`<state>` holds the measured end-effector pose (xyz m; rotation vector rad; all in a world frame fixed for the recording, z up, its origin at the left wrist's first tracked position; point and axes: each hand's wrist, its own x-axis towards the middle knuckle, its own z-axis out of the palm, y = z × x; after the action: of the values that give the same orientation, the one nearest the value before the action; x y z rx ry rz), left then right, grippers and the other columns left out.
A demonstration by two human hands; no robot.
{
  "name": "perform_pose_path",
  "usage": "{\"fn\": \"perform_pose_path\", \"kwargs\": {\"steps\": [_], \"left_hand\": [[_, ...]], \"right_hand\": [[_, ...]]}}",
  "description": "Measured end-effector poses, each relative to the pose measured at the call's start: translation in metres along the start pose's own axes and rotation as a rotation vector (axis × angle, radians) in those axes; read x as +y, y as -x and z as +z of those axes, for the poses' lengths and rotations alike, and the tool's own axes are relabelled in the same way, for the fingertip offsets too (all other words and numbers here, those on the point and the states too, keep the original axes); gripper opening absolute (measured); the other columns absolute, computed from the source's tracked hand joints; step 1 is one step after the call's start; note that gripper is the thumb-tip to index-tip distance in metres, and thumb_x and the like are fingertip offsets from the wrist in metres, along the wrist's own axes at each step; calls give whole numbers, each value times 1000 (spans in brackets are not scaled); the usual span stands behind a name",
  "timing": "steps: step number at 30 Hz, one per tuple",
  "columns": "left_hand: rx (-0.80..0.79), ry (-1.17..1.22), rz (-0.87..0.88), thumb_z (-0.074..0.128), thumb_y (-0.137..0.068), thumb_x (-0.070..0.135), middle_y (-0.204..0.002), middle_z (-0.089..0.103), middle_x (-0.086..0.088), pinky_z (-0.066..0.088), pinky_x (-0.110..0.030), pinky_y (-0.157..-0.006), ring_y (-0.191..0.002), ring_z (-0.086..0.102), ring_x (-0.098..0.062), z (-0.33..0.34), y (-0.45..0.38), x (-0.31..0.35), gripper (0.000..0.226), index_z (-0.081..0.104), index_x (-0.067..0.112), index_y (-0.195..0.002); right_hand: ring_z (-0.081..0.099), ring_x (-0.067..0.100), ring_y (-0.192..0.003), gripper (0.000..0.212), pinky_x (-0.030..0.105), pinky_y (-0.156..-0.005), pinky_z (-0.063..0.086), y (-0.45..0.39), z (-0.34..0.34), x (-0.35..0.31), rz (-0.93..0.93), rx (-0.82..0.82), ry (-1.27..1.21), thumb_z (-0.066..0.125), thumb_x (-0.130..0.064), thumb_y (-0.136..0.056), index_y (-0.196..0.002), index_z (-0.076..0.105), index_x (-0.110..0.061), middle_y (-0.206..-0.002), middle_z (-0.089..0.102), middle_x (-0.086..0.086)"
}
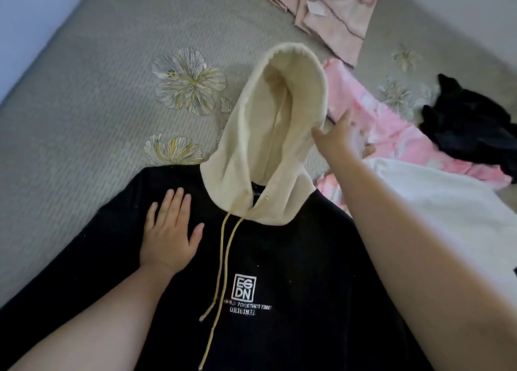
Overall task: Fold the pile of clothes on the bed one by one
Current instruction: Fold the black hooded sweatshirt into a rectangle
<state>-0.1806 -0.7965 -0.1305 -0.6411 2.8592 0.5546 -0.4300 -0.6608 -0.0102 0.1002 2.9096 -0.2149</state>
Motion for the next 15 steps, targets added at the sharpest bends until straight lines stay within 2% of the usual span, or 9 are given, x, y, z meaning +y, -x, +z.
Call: {"fn": "perform_pose_path", "kwargs": {"steps": [2,5,7,9,10,11,13,14,15], "left_hand": [[33,-10,12,26,-82,40,-132,48,-24,31,-54,-101,-124,44,-39,2,-1,0,68,49,-8,-124],[28,-12,-2,27,-83,42,-143,36,-19,18,-49,-110,-135,30,-32,6,-1,-2,69,39,-3,-134],[27,-15,-6,34,-86,40,-148,28,-16,9,-44,-112,-139,20,-28,12,-2,-5,66,32,0,-138],[43,-20,6,42,-91,35,-150,23,-15,4,-42,-112,-141,15,-27,16,-2,-7,62,27,1,-140],[51,-24,11,45,-91,33,-151,21,-15,3,-41,-112,-141,13,-26,18,-2,-8,62,26,1,-141],[55,-31,14,45,-90,33,-151,20,-14,1,-40,-112,-141,12,-26,19,-2,-9,63,24,2,-142],[57,-52,16,42,-90,34,-152,17,-13,0,-39,-112,-142,9,-25,21,-3,-9,64,22,3,-142],[60,-61,19,41,-90,35,-152,16,-13,0,-39,-112,-142,8,-25,22,-3,-9,65,21,3,-143],[64,-70,21,40,-90,35,-153,16,-13,1,-40,-112,-142,8,-25,23,-3,-10,65,21,3,-143]], "right_hand": [[18,28,-137,74,52,-109,10,23,27,12,-63,20,99,49,-44,-87,-144,15,-13,-148,25,10],[15,31,-139,65,57,-109,2,89,69,37,-336,64,153,51,-37,-87,-142,27,-12,-150,24,13],[27,38,-135,60,60,-105,8,150,98,56,-501,61,149,59,-34,-83,-135,42,-9,-145,34,19],[37,41,-129,58,64,-98,15,200,123,71,-517,-15,176,65,-36,-79,-129,51,-11,-140,42,20],[35,41,-130,59,64,-99,13,217,134,78,-487,-82,179,64,-39,-80,-131,49,-14,-143,37,18],[25,39,-136,61,61,-102,4,228,145,85,-455,-151,168,58,-43,-84,-136,41,-18,-149,22,13],[-13,26,-141,61,49,-102,-23,237,167,97,-392,-224,138,37,-50,-91,-144,16,-28,-146,-16,-2],[-27,20,-135,60,44,-99,-33,238,174,100,-378,-227,136,31,-53,-92,-144,11,-30,-142,-23,-6],[-32,17,-131,60,41,-96,-37,239,180,102,-377,-218,146,27,-54,-91,-144,10,-31,-142,-22,-7]]}}
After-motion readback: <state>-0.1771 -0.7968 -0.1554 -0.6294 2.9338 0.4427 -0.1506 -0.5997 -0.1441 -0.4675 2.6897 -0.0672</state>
